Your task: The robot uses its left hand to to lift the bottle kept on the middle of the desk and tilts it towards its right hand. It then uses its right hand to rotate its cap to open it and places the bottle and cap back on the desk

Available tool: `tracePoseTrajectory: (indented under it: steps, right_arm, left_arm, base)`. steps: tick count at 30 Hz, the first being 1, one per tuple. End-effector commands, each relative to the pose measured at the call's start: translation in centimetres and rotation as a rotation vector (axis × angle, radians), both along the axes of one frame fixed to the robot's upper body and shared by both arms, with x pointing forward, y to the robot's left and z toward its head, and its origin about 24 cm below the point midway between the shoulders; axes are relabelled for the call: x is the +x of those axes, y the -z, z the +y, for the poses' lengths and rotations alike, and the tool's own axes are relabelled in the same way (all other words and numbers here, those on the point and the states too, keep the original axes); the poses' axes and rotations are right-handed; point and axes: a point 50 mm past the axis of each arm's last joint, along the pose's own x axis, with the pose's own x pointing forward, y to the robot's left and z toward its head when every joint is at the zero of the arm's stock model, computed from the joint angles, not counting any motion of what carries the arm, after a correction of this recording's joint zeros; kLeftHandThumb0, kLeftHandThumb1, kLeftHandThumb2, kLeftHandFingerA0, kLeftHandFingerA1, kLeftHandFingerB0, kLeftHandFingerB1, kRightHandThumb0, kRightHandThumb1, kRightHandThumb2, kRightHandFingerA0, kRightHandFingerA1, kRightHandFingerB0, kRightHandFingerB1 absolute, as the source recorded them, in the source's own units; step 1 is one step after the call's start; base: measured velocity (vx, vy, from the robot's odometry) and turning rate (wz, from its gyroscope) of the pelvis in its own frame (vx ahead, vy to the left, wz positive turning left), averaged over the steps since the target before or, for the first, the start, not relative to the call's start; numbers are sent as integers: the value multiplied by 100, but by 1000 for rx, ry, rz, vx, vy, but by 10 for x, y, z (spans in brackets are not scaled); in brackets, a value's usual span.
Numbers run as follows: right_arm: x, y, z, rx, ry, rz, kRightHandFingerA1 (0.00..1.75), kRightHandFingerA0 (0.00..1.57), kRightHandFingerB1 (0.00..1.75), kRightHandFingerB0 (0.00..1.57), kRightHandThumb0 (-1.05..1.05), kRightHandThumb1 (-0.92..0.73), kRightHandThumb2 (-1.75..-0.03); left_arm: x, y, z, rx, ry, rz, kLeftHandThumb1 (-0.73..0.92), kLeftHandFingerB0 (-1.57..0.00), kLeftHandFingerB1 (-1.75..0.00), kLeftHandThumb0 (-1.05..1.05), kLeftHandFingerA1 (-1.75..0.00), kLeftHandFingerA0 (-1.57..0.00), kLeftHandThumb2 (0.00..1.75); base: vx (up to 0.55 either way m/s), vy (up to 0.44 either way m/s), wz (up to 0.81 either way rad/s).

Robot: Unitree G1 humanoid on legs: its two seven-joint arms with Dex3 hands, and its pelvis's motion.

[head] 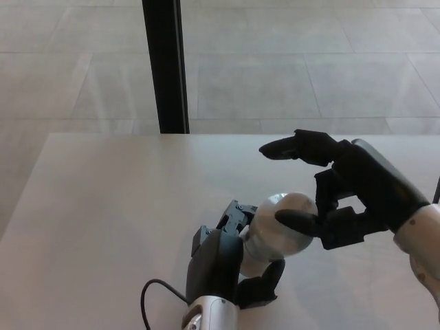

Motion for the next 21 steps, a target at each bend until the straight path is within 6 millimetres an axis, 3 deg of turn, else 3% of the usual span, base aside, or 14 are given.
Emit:
tracePoseTrajectory:
  steps: [1,2,7,8,9,11,12,13,15,16,18,19,20,21]
  right_arm:
    - [0,1,-7,-75,24,19,153,96,41,46,-52,-58,-61]
    - [-1,1,-9,-117,13,30,133,119,57,40,-52,-42,-89]
    - [-3,-1,-12,-181,-5,66,133,109,52,41,-68,-45,-85]
    - [-4,-1,-14,-189,-11,77,143,96,38,46,-62,-51,-59]
    - [-5,-1,-14,-193,-11,89,146,94,39,47,-63,-50,-59]
    - [-6,0,-16,-198,-18,107,141,114,51,41,-67,-41,-85]
    - [-6,0,-16,-198,-19,108,141,114,51,41,-67,-41,-85]
    - [-7,0,-16,-199,-25,111,154,89,40,47,-64,-48,-59]
    - [-8,1,-17,-205,-39,119,156,87,40,46,-65,-48,-59]
    - [-10,2,-17,-209,-49,129,157,87,40,45,-67,-47,-59]
    - [-11,2,-17,-210,-51,130,157,87,40,45,-67,-47,-59]
    - [-12,2,-17,-215,-55,130,155,86,39,44,-68,-47,-59]
    - [-14,3,-16,-220,-67,127,155,85,39,44,-68,-47,-59]
    - [-14,3,-15,-219,-73,124,155,85,39,44,-68,-47,-59]
  left_arm:
    - [0,1,2,21,-4,6,88,-69,-158,30,-175,-76,122]
    - [1,0,3,18,-10,15,92,-63,-168,29,-175,-69,113]
    - [2,-1,4,27,-16,12,87,-67,-158,31,-175,-73,119]
    - [2,0,5,22,-16,6,88,-69,-156,25,-175,-77,111]
    - [3,0,6,34,-13,4,92,-63,-161,3,-175,-68,91]
    - [3,1,6,47,-12,-20,92,-68,-159,-4,-175,-74,87]
    - [3,1,6,48,-12,-24,92,-68,-159,-4,-175,-74,87]
    - [3,1,7,43,-11,-23,92,-68,-157,-7,-175,-75,84]
    - [3,1,8,31,-6,-29,91,-76,-153,7,-175,-85,91]
    - [3,1,9,48,-9,-53,92,-61,-134,4,-173,-66,73]
    - [3,1,9,49,-9,-57,92,-61,-134,4,-173,-66,73]
    - [3,1,9,52,-12,-56,90,-72,-132,4,-155,-88,68]
    - [4,0,8,64,-21,-49,89,-61,-128,8,-158,-65,73]
    - [5,0,7,75,-29,-42,89,-61,-128,8,-158,-65,73]
  base:
    - [0,0,0]
    - [0,0,0]
    - [0,0,0]
    - [0,0,0]
    - [0,0,0]
    - [0,0,0]
    - [0,0,0]
    - [0,0,0]
    - [0,0,0]
    - [0,0,0]
    - [0,0,0]
    - [0,0,0]
    - [0,0,0]
    - [0,0,0]
